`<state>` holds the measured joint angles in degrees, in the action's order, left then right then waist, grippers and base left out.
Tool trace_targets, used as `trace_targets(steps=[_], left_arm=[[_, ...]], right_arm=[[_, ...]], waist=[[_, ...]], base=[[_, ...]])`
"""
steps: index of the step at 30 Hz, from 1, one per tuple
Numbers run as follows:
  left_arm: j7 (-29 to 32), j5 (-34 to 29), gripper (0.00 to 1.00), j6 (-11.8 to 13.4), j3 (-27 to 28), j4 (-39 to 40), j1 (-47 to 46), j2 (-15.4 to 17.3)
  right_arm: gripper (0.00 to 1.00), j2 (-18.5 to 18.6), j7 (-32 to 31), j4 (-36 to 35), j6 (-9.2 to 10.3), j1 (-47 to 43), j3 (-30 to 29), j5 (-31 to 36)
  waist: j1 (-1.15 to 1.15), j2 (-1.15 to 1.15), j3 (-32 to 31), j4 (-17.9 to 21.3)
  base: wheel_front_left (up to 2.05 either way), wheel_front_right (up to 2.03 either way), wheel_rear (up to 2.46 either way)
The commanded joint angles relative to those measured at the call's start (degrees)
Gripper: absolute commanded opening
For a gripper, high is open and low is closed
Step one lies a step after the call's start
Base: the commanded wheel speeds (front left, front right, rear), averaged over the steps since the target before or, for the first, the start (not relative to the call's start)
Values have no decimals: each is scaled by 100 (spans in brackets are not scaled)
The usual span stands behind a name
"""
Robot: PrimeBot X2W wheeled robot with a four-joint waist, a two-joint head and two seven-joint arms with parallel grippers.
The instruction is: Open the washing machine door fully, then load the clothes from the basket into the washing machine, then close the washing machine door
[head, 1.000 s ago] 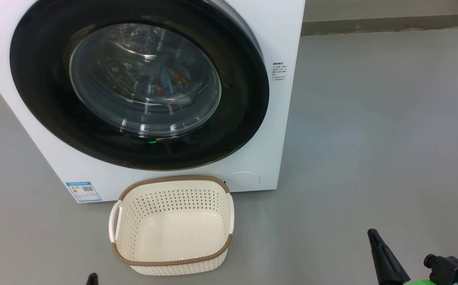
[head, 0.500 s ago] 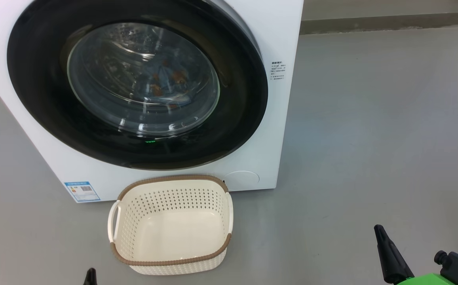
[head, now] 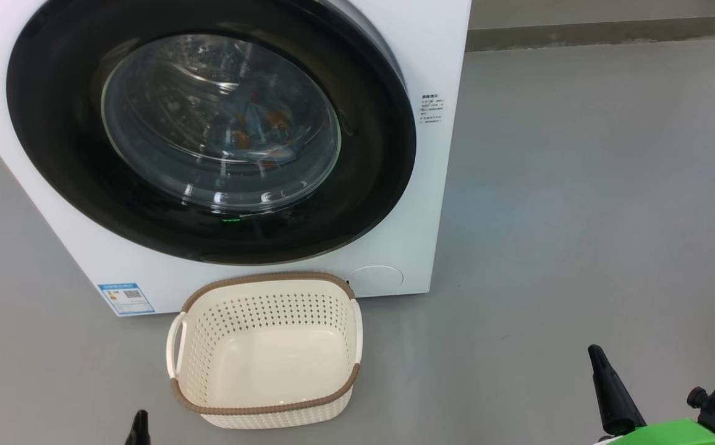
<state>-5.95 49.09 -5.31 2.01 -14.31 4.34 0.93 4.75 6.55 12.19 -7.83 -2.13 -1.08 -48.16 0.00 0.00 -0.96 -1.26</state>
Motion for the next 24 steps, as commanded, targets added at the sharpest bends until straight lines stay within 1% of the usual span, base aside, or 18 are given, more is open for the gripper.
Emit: trace_targets(steps=[1, 24], left_arm=[[46, 163, 0, -37, 111, 110, -267, 95], [416, 1442, 0, -92, 216, 84, -510, 125]], right_arm=[[0, 17, -28, -113, 15, 250, -2, -184], [0, -21, -395, -24, 21, 426, -135, -1513]], waist=[[0, 0, 2, 2], [0, 0, 36, 40]], base=[[0, 0, 0], [0, 0, 0]])
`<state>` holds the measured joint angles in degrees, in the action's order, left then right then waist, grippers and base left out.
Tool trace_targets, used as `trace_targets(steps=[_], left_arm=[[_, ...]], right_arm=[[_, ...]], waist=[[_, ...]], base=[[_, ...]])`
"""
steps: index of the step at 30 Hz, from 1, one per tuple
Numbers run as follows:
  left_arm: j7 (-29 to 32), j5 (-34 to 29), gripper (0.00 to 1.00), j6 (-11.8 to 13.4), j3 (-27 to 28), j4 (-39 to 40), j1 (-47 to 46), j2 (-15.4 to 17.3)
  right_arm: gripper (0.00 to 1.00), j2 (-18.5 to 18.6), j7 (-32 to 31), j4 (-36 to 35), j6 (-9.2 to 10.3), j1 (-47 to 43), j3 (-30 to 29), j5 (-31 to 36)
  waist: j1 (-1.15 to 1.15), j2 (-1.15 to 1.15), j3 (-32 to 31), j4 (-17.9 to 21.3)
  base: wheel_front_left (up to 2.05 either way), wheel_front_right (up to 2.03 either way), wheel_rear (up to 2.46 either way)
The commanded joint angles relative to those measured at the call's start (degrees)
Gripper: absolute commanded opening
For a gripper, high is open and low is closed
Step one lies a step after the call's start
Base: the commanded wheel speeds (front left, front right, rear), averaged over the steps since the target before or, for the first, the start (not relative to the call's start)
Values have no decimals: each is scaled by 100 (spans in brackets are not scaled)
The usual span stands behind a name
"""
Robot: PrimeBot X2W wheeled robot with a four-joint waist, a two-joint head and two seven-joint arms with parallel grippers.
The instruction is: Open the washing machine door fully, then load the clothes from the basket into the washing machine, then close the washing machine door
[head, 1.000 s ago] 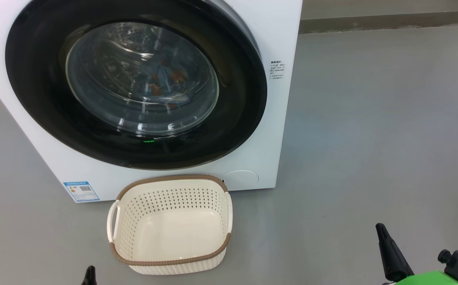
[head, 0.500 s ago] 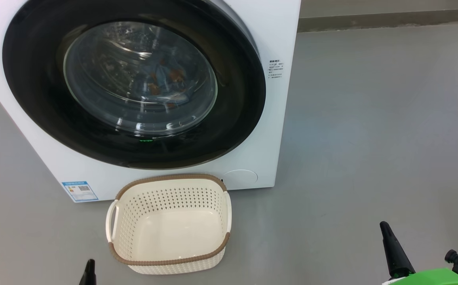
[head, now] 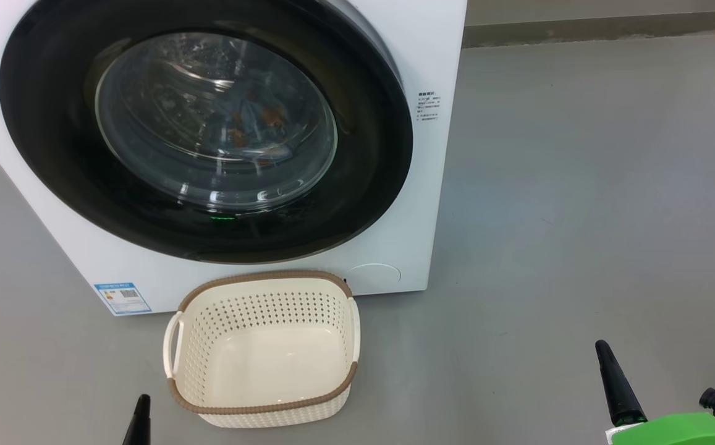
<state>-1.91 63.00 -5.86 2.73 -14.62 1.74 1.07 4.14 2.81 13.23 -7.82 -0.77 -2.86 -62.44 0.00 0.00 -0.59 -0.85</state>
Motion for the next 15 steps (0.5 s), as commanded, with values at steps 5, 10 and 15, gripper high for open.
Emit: trace_targets(steps=[5, 10, 15], left_arm=[[95, 342, 0, -50, 167, 109, -305, 118], [179, 632, 0, -63, 191, 103, -360, 125], [263, 923, 0, -76, 215, 97, -415, 132]], right_arm=[[0, 30, -105, -107, 21, 330, 11, -386], [0, 20, -189, -87, 22, 370, -21, -685], [0, 10, -274, -66, 24, 410, -54, -986]], waist=[[0, 0, 7, 8], [0, 0, 15, 17], [0, 0, 23, 25]], base=[[0, 0, 0], [0, 0, 0], [0, 0, 0]])
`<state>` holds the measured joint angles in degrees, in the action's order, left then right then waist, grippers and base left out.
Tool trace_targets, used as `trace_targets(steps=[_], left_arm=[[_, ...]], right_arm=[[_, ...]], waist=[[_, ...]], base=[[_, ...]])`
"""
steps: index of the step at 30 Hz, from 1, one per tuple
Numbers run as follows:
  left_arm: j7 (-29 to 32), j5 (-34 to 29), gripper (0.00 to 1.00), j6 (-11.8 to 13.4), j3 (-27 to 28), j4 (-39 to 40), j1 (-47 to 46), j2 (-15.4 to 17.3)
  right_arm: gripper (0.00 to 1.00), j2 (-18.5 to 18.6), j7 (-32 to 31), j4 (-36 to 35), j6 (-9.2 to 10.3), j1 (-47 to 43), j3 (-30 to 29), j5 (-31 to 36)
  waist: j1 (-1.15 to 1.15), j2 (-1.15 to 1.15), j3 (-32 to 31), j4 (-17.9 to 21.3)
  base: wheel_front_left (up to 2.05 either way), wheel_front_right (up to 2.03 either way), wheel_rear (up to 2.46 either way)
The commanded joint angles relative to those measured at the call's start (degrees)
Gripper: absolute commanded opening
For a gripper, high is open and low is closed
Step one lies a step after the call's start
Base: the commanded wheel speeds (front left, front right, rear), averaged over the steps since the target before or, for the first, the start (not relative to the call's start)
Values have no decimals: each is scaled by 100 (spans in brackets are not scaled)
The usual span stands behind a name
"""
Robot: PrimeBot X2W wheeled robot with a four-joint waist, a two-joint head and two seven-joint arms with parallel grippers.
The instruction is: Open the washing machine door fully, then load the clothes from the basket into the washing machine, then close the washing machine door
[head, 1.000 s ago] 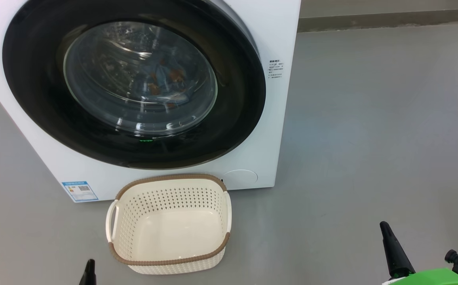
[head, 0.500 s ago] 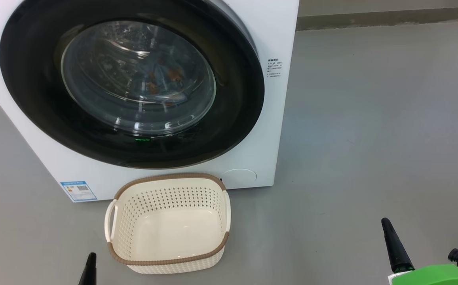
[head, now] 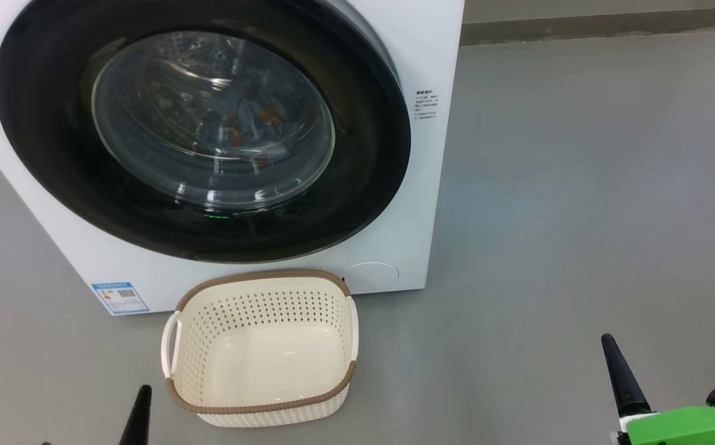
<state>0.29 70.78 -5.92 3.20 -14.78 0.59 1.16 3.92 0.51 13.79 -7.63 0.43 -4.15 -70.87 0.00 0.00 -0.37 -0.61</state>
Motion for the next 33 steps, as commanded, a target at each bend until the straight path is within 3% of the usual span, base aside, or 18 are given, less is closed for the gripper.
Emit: trace_targets(steps=[1, 33], left_arm=[[60, 203, 0, -73, 172, 112, -311, 125], [581, 2007, 0, -151, 320, 75, -653, 169]], right_arm=[[0, 30, -62, -118, 5, 299, 68, -203], [0, -39, -596, 9, 14, 549, -141, -2060]], waist=[[0, 0, 3, 3], [0, 0, 51, 57]], base=[[0, 0, 0], [0, 0, 0]])
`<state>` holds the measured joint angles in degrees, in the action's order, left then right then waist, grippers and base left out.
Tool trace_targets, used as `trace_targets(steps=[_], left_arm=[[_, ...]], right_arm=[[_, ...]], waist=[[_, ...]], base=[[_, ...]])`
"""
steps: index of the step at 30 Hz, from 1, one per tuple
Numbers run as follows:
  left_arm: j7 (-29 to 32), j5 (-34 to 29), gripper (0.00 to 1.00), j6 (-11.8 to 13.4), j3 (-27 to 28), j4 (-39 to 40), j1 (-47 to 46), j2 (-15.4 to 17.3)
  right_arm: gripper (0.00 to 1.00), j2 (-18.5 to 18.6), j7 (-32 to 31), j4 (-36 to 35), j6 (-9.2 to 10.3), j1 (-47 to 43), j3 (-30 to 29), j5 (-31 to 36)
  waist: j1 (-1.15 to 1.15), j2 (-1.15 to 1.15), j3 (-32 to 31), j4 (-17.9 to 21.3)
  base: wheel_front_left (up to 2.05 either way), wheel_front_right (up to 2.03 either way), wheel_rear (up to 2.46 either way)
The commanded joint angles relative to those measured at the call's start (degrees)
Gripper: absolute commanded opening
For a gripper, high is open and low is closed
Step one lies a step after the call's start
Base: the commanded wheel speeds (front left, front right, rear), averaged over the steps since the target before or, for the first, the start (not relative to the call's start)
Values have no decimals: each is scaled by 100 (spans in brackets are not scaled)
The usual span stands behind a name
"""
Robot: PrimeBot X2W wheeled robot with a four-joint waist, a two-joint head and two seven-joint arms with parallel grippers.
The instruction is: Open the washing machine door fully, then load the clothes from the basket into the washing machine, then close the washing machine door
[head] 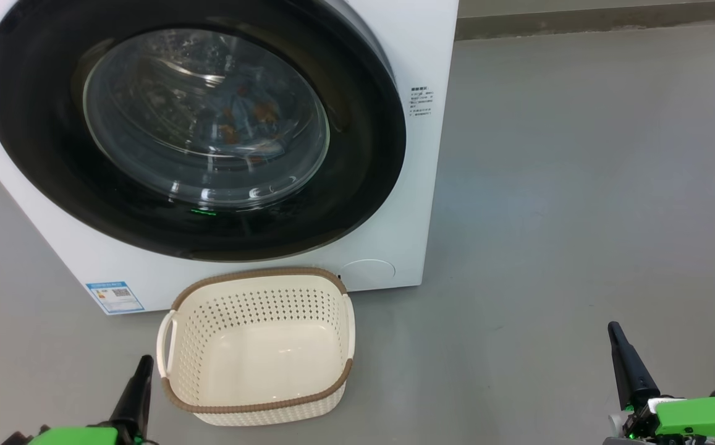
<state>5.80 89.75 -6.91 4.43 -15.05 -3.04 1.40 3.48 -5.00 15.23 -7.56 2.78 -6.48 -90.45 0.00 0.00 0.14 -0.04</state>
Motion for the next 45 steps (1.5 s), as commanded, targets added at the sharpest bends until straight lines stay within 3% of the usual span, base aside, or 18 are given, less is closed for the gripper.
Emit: trace_targets(steps=[1, 45], left_arm=[[47, 168, 0, -55, 202, 100, -301, 146], [68, 242, 0, -58, 207, 99, -315, 148]], right_arm=[[0, 3, -62, -130, 7, 323, 85, -162], [0, -28, -116, -123, 8, 337, 36, -205]], waist=[[0, 0, 2, 2], [0, 0, 4, 4]], base=[[0, 0, 0], [0, 0, 0]])
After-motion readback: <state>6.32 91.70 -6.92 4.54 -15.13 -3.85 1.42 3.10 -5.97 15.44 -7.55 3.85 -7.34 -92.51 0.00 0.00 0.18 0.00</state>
